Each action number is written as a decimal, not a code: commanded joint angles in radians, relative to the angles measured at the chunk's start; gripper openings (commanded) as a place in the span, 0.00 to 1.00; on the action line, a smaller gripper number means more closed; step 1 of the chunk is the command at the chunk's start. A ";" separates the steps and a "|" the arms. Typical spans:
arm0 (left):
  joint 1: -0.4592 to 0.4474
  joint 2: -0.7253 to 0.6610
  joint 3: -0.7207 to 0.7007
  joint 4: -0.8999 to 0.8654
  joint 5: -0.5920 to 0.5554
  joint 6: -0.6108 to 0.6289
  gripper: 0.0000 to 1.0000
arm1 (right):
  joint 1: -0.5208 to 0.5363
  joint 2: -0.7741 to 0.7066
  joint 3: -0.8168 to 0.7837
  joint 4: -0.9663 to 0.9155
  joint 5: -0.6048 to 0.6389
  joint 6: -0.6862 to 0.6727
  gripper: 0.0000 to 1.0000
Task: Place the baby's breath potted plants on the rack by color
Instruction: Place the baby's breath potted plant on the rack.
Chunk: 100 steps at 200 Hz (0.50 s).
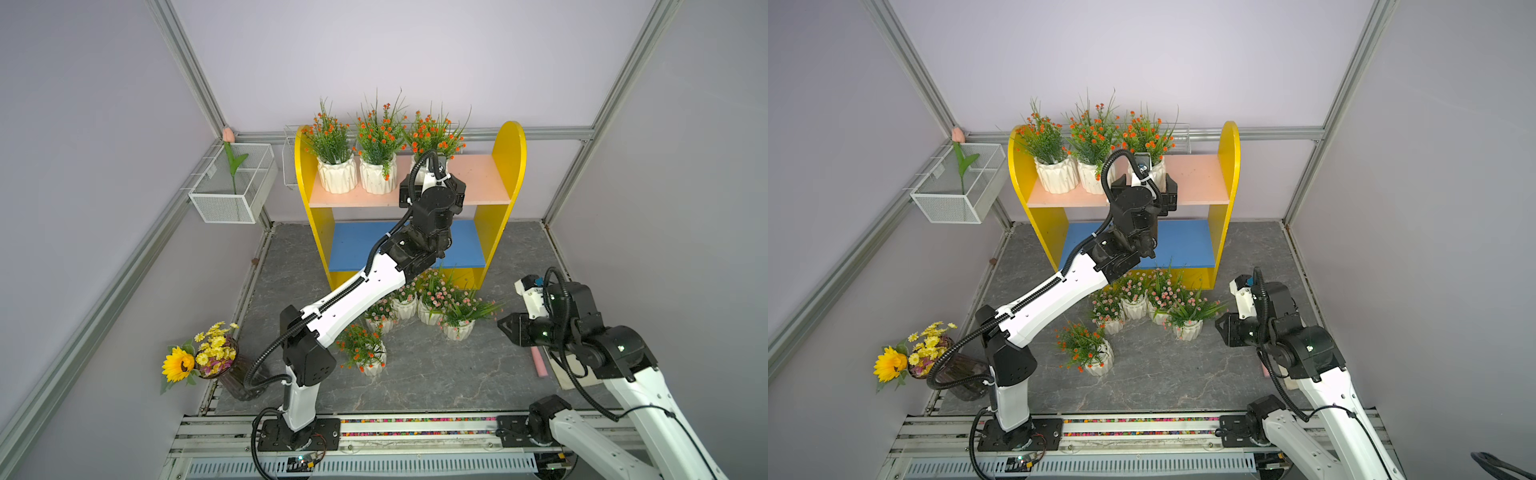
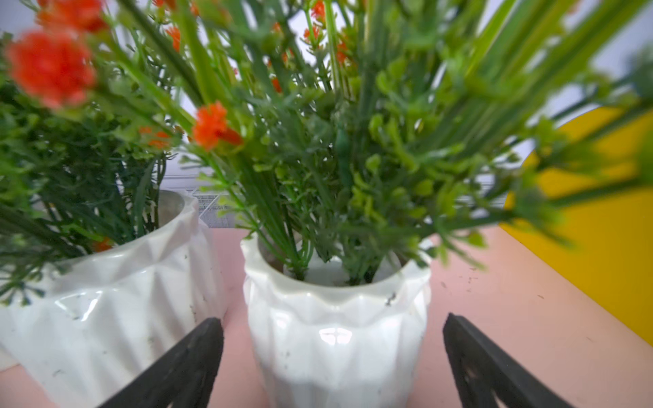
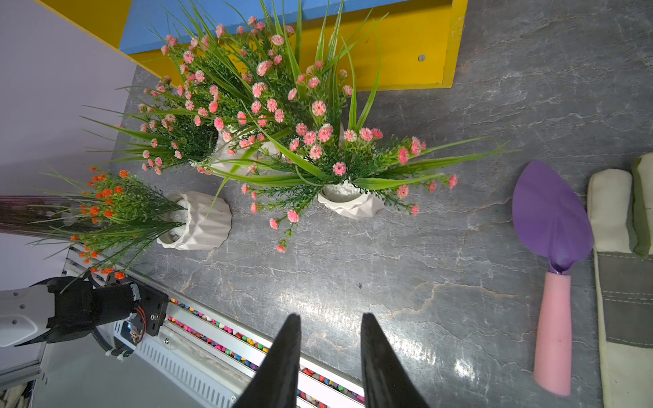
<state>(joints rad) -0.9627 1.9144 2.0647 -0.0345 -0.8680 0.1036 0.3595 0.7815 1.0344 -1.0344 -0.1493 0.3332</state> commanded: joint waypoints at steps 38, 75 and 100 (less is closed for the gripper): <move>-0.022 -0.121 -0.136 0.026 -0.006 -0.012 1.00 | -0.007 -0.001 -0.013 -0.001 -0.001 0.012 0.33; -0.048 -0.241 -0.286 -0.012 0.032 -0.048 1.00 | -0.006 0.003 0.001 0.004 -0.017 0.007 0.33; -0.053 -0.378 -0.451 -0.027 0.138 -0.091 1.00 | -0.001 0.013 -0.002 0.013 -0.044 0.006 0.35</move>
<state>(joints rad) -1.0088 1.6585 1.7260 -0.0406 -0.8272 0.0681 0.3595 0.7856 1.0344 -1.0340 -0.1577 0.3363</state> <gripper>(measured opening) 0.996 0.342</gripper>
